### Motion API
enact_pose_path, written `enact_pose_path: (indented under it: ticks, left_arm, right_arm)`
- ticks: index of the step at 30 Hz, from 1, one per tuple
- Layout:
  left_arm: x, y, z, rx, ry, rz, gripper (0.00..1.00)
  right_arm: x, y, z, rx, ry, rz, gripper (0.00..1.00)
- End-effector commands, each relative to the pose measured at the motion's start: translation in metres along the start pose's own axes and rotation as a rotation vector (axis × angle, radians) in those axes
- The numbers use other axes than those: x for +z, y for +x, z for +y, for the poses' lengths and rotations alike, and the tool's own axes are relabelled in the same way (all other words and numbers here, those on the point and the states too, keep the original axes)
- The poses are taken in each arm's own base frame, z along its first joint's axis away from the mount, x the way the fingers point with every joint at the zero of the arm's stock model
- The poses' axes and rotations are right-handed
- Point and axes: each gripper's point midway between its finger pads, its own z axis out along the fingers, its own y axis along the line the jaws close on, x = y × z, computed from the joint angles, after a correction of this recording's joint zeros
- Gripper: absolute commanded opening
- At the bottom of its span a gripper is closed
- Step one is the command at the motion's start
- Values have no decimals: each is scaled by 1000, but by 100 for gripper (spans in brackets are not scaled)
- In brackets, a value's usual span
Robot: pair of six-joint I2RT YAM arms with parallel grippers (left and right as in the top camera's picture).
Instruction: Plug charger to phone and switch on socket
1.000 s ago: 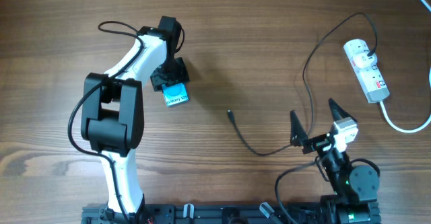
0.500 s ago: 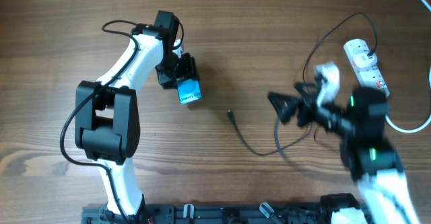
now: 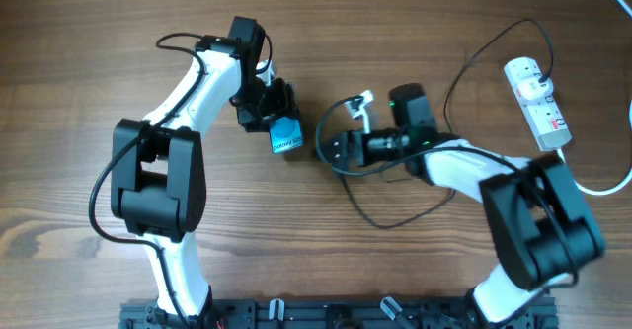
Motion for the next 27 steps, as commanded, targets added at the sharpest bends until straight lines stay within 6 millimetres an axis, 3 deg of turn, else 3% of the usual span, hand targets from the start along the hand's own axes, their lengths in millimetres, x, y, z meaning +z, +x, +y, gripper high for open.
enact_pose_path:
  ticks: [1,6,12,17,21,27]
  left_arm:
    - [-10,3,-11,52,32,-13,63]
    - [-4,12,-22,85,27,5,63]
    - [6,32,-43,152,16,42,63]
    - [11,42,-51,179,9,60,64]
    - [12,44,-53,187,9,64,64]
    - [12,45,-53,186,7,67,64]
  right_arm:
    - [16,5,5,71,-34,21,93]
    - [26,-8,-14,108,125,-78,85]
    - [27,-25,-11,138,137,-160,76]
    - [26,-26,-14,148,151,-168,65]
    - [23,-19,-35,271,244,-181,56]
    - [23,-29,-30,288,219,-223,38]
